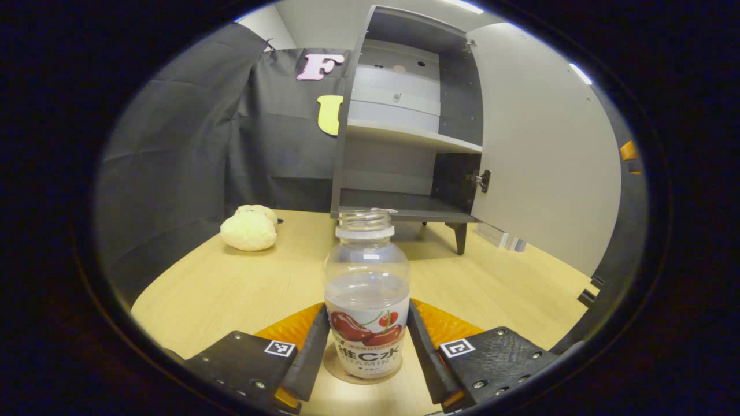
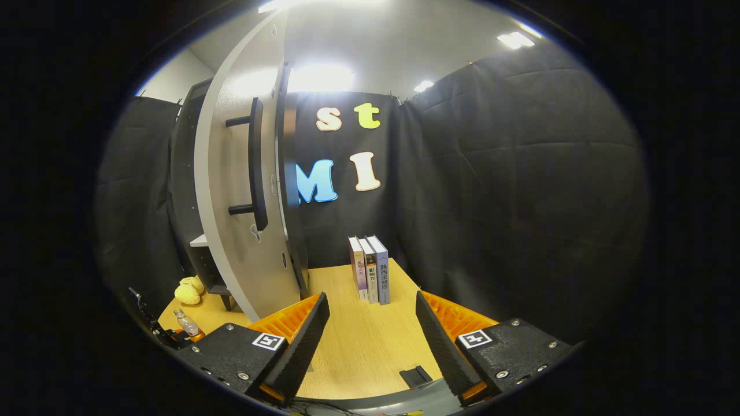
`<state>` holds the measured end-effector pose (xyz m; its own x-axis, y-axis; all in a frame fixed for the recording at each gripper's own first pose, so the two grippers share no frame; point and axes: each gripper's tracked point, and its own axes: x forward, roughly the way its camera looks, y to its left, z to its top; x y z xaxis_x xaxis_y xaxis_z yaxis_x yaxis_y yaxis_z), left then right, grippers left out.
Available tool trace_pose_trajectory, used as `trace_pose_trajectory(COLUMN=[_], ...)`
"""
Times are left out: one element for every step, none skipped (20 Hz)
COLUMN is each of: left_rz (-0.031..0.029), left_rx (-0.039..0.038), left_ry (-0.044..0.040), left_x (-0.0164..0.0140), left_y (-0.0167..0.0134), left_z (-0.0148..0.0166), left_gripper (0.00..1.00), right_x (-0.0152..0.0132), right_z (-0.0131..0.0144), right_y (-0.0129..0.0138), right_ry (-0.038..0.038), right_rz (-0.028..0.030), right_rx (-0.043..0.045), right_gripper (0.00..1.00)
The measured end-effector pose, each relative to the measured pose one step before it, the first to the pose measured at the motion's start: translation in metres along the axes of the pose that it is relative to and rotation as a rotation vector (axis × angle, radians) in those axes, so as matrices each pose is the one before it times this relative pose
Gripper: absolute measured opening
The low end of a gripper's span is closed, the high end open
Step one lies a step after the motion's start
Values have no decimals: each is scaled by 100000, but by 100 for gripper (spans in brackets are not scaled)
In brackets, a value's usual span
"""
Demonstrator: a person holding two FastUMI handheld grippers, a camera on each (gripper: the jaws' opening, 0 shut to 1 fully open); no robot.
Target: Open the cabinet door with the right hand, grasp the bottle in the cabinet with the left hand and place it on the coaster, then close the cabinet door with the right hand.
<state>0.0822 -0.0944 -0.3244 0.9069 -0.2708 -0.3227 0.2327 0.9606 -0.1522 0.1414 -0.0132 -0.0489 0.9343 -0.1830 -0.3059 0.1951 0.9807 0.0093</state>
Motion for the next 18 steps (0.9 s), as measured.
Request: trace_pose_trajectory(left_rz=[538,486,690,980,782,63,-387,-488,-1428,-915,-970,-124,-440,-268,141,50,462,397], left_rx=[-949,-1330,-1281,-716,156,748,951,950,668,861,971,565,359,213,386,370,309,-211], left_ry=[496,517,2327,1097,497,1093,666,-118,-662,-480,-101,84,-396,-1425,-1579,-1532,-549,-161], left_x=[-281,-100,-145,-102,-236,-88,-110,-187,-298,-211,-141,-229,-302,-428,-479,-656,-679,-494], left_y=[81,157,242,210,162,-239,-153,-333,-503,-429,-347,-260,-311,-243,-89,-99,58,157], left_z=[-80,-118,-310,-114,189,177,194,328,427,462,330,372,513,877,983,857,879,676], left_gripper=[72,76,74,73,77,78,78,80,83,81,81,83,83,81,82,81,81,83], right_x=[65,26,6,-4,131,128,227,159,161,252,377,163,199,133,220,201,258,296], right_z=[53,118,149,72,-48,29,-17,16,-89,41,-3,87,145,246,289,338,345,444], right_y=[155,93,-17,-12,-15,23,6,4,9,68,57,164,15,59,11,-70,-27,-50], right_ry=[0,-232,-419,-231,-22,-64,33,-8,76,78,45,-152,-393,-367,-529,-493,-652,-841], right_rz=[265,152,7,44,28,12,-88,4,217,249,336,380,299,233,43,-23,50,83], right_rx=[-100,-80,-82,-19,165,376,584,836,1028,1031,919,657,363,5,-243,-416,-423,-291], right_gripper=[93,93,93,93,93,93,93,93,93,93,93,93,93,93,93,93,93,93])
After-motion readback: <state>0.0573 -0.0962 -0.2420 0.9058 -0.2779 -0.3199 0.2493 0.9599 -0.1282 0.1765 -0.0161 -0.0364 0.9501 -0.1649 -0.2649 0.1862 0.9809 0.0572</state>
